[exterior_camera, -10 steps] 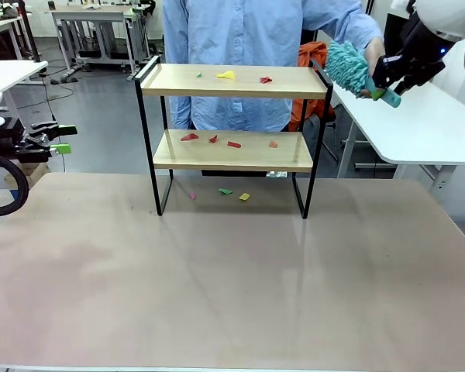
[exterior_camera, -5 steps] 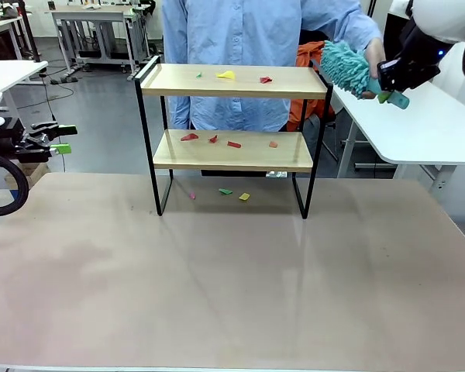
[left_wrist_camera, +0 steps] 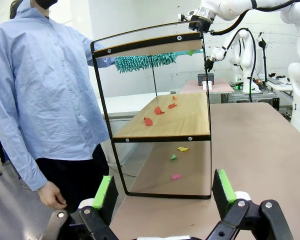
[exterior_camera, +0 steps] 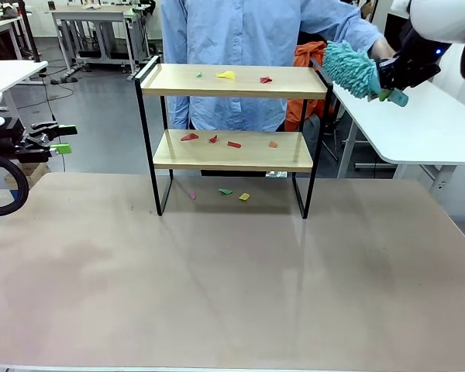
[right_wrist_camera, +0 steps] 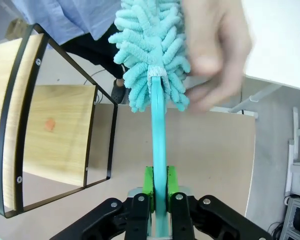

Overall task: Clean the shelf.
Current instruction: Pick up the Duster handed by the human, then clean the specific section of the Shelf indicated by the human with the Duster.

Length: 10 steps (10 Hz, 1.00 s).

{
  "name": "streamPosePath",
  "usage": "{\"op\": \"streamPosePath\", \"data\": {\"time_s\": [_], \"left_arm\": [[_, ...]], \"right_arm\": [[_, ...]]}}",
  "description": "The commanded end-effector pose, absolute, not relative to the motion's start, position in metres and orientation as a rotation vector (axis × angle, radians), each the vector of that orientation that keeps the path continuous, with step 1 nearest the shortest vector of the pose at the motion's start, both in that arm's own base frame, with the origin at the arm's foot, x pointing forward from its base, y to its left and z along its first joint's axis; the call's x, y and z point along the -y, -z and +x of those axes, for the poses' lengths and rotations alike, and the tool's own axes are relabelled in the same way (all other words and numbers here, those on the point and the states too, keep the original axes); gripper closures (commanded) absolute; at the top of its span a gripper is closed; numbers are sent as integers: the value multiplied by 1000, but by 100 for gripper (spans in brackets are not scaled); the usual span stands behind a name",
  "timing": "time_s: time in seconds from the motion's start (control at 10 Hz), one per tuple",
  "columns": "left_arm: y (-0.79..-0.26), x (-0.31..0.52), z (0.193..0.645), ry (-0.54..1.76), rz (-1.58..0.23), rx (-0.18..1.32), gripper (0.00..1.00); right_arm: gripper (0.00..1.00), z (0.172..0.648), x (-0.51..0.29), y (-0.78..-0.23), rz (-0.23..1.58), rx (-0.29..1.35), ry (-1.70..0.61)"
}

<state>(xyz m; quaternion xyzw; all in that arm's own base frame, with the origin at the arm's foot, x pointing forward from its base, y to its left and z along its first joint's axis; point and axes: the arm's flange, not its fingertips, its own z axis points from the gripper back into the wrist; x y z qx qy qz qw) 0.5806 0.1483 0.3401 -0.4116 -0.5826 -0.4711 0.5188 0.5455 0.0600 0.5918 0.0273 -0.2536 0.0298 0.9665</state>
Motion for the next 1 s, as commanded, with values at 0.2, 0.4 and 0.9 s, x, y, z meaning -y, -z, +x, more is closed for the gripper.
{"op": "streamPosePath", "data": {"time_s": [0.2, 0.4, 0.9], "left_arm": [[-342, -148, 581, 1139, -984, 1396, 0], [-342, -148, 581, 1139, -984, 1396, 0], [-342, -148, 581, 1139, -984, 1396, 0]], "right_arm": [[100, 545, -58, -591, 43, 505, -61], [100, 545, -58, -591, 43, 505, -61], [100, 545, -58, -591, 43, 505, -61]]}}
